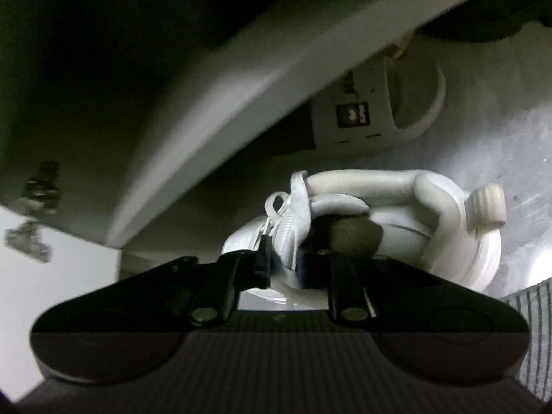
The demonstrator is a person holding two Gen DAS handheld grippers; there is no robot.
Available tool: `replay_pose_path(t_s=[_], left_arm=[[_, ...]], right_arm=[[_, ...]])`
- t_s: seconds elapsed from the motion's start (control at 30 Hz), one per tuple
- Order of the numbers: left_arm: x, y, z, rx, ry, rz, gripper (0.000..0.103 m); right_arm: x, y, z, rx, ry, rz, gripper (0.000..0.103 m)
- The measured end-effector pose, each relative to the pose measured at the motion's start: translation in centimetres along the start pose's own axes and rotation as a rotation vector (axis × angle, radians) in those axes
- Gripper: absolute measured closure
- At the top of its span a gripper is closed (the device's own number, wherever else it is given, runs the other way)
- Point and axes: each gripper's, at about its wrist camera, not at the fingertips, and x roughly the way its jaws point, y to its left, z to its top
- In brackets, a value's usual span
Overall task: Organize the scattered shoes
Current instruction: 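Swing the right tool down to the white knit sneaker on the mat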
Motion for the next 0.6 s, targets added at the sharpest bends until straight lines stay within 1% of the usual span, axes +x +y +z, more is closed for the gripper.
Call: replay_pose_path(t_s=[0.07, 0.1, 0.13, 0.17, 0.2, 0.23, 0.27, 0.3, 0.33, 0.4, 0.47, 0.5, 0.53, 0.6], left_arm=[[-0.1, 0.4, 0.5, -0.023, -0.017, -0.01, 0.0], [-0.1, 0.6, 0.8, -0.031, -0.019, -0.015, 0.0], [0.0, 0.7, 1.0, -0.033, -0.019, -0.018, 0.0], [0.1, 0.7, 1.1, -0.032, -0.018, -0.02, 0.0], [0.2, 0.8, 1.3, -0.028, -0.021, -0.021, 0.0], [0.4, 0.8, 1.4, -0.023, -0.022, -0.02, 0.0], [0.5, 0.8, 1.4, -0.022, -0.021, -0.018, 0.0], [0.7, 0.9, 1.5, -0.024, -0.021, -0.018, 0.0], [1.0, 1.0, 1.6, -0.027, -0.019, -0.017, 0.0], [1.5, 0.9, 1.6, -0.03, -0.006, -0.018, 0.0], [1.9, 0.7, 1.5, -0.033, 0.007, -0.026, 0.0], [2.1, 0.4, 1.4, -0.031, 0.011, -0.036, 0.0], [2.2, 0.1, 1.3, -0.021, 0.013, -0.045, 0.0], [2.3, -0.5, 1.1, -0.003, 0.025, -0.062, 0.0]], right_arm=[[-2.2, 0.3, 0.2, -0.045, 0.012, 0.025, 0.086], [-3.9, 0.7, 0.3, -0.092, 0.034, 0.04, 0.086], [-4.7, 0.9, 0.4, -0.117, 0.048, 0.047, 0.086], [-6.3, 1.4, 0.7, -0.186, 0.095, 0.064, 0.086], [-7.7, 2.1, 1.1, -0.265, 0.169, 0.083, 0.086], [-8.1, 2.5, 1.3, -0.301, 0.209, 0.088, 0.086], [-9.1, 4.3, 1.9, -0.456, 0.345, 0.072, 0.086], [-9.3, 5.4, 2.2, -0.536, 0.417, 0.059, 0.086], [-9.9, 6.2, 1.9, -0.585, 0.462, 0.052, 0.086], [-10.2, 8.4, 1.1, -0.767, 0.653, 0.014, 0.086], [-9.4, 9.2, -0.2, -0.945, 0.846, -0.012, 0.086], [-8.8, 9.2, -1.0, -1.014, 0.953, -0.022, 0.087], [-8.5, 9.0, -1.5, -1.046, 1.009, -0.026, 0.087], [-7.6, 7.4, -3.0, -1.077, 1.146, -0.049, 0.087]])
